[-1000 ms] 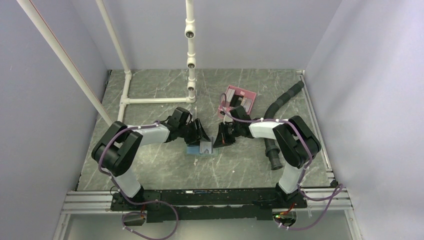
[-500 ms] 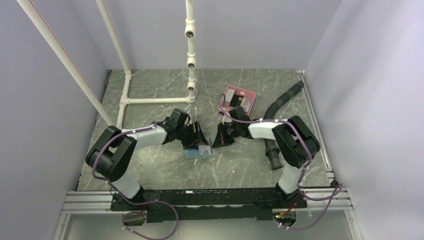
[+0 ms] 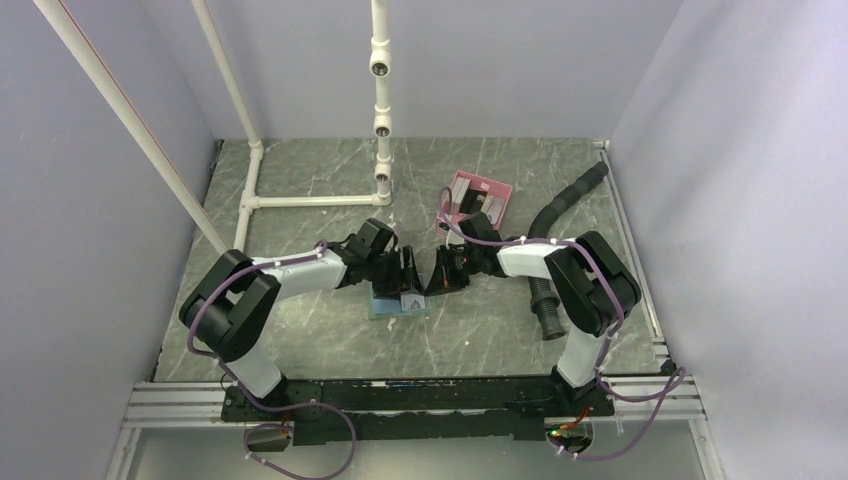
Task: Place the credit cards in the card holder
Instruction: Insert the credit card into the card holder.
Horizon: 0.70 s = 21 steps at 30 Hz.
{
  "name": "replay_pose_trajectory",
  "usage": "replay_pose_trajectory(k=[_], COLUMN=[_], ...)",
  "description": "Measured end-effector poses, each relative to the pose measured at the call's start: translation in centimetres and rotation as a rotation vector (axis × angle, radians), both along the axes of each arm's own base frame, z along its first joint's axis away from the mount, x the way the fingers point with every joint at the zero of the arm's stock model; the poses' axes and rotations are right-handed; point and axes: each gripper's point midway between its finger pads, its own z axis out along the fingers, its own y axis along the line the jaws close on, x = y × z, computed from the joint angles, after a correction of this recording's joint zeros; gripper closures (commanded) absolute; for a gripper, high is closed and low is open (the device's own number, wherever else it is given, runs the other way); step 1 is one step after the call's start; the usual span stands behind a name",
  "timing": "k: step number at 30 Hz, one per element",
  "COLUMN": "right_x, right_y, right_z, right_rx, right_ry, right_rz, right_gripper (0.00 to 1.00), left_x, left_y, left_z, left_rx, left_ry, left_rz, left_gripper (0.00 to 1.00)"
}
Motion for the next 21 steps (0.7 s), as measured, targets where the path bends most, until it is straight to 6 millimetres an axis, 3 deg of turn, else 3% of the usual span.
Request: replay_pose_trajectory(k=[6,10,15,21], right_x=[0.0,-0.1,-0.1,-0.1], right_y=[0.0,0.0,0.1,0.0], right_z=[0.1,0.0,0.1,0.0], right_rx=[-0.017,-0.018,-0.017,-0.022], right_ry=[-0.012,-0.012,-0.008,-0.006], right_rz=[-0.005,-0.005,-0.007,-0.012], right_gripper=[1.00,1.00,1.00,0.95], left_x=[-0.3,-0.1,-0.4,-0.4], left_y=[1.3,0.5,-1.9,-1.7], left_z=[1.1,1.4,1.4,1.8], left_rx=[-0.044,-0.086,-0.107,-0.100], left_ry=[0.001,-0.001,0.003,-0.016], left_rz=[0.008,-0.011,-0.067,-0.062], left_gripper=[0.31,0.32,0.33,0.30])
